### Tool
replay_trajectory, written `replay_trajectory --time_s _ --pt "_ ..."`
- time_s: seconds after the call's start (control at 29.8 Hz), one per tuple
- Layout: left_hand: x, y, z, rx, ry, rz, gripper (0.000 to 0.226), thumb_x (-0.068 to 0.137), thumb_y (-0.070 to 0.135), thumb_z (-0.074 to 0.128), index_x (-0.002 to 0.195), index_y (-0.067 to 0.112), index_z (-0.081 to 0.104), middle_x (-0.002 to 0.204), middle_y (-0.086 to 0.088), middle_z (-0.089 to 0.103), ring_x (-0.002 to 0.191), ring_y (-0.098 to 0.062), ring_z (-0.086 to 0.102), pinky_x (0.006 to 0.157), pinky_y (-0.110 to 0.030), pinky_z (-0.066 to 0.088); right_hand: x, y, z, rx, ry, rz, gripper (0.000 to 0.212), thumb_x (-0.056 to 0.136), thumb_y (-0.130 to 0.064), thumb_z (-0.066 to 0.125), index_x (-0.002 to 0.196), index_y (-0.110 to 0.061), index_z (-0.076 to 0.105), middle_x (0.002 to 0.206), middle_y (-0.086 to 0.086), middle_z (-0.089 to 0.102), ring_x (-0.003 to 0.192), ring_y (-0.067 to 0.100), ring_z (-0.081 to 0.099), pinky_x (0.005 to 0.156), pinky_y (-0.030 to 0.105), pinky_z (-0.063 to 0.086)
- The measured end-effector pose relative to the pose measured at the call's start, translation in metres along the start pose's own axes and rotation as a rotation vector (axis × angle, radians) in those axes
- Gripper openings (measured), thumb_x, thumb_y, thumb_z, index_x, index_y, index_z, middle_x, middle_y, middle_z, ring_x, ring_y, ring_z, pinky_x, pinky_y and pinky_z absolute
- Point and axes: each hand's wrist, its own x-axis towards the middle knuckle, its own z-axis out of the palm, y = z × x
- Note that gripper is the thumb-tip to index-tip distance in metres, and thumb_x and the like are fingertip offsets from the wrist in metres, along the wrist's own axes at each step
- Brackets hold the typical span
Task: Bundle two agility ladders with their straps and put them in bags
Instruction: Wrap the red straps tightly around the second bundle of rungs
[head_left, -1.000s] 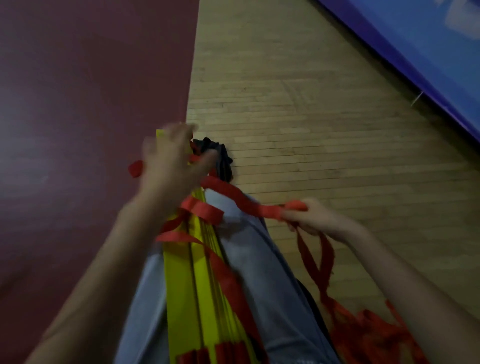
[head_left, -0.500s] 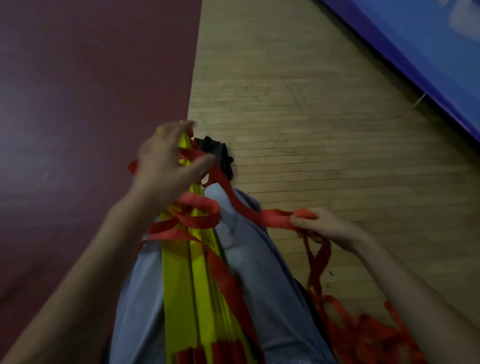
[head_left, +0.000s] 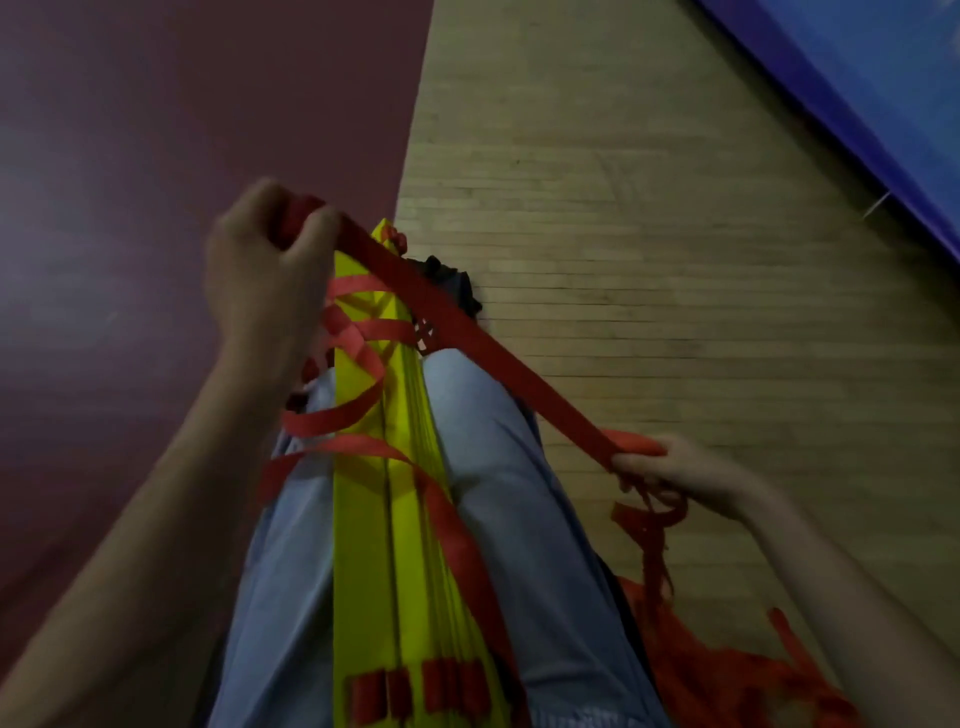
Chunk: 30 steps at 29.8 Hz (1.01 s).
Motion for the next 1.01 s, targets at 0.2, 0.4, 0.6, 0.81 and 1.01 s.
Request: replay_trajectory --time_s 0.2,0.4,0.6,0.81,1.01 --pt "-0.07 0.038 0.059 0.241 -0.682 0.369 0.057 0.09 0.045 0.05 0.138 0.017 0.039 0.133 -0.007 0.047 0.127 -0.024 0.039 0.105 -0.035 0.03 -0.009 -0.054 0.01 0.047 0.099 -0.273 0.014 0.078 -0.03 0.058 0.073 -0.018 0.06 0.047 -0.01 0.053 0.037 -0.001 0.037 0.039 0.012 0.028" --pt "-0.075 0.04 0.079 0.26 -0.836 0.335 0.032 0.097 0.04 0.038 0.11 0.018 0.056 0.085 -0.002 0.064 0.071 -0.014 0.058 0.063 -0.032 0.048 -0.018 -0.084 -0.013 0.044 -0.004 -0.377 0.014 0.084 -0.024 0.054 0.083 -0.013 0.061 0.042 -0.009 0.051 0.034 0.0 0.034 0.036 0.012 0.026" --pt "0.036 0.0 0.028 -0.287 -0.172 -0.071 0.033 0.093 0.046 0.048 0.077 0.021 0.063 0.063 0.006 0.06 0.055 -0.009 0.059 0.052 -0.022 0.042 -0.005 0.035 -0.027 0.015 0.191 0.063 0.017 0.089 -0.027 0.055 0.09 -0.012 0.064 0.051 -0.009 0.051 0.038 0.0 0.038 0.04 0.013 0.028" --pt "-0.036 0.043 0.064 0.395 -0.608 0.244 0.067 0.087 0.043 0.057 0.142 0.014 0.032 0.143 -0.012 0.038 0.131 -0.031 0.035 0.106 -0.045 0.032 -0.009 -0.001 -0.017 0.073 0.296 -0.134 0.014 0.086 -0.029 0.059 0.081 -0.018 0.066 0.055 -0.006 0.047 0.047 0.006 0.036 0.043 0.016 0.026" --pt "-0.11 0.049 0.098 0.178 -0.995 0.356 0.03 0.097 0.037 0.039 0.107 0.012 0.054 0.069 0.008 0.05 0.07 -0.019 0.055 0.061 -0.029 0.039 -0.02 -0.066 -0.01 0.179 0.114 -0.414 0.021 0.08 -0.032 0.054 0.075 -0.012 0.059 0.045 -0.007 0.044 0.035 0.003 0.032 0.036 0.015 0.023"
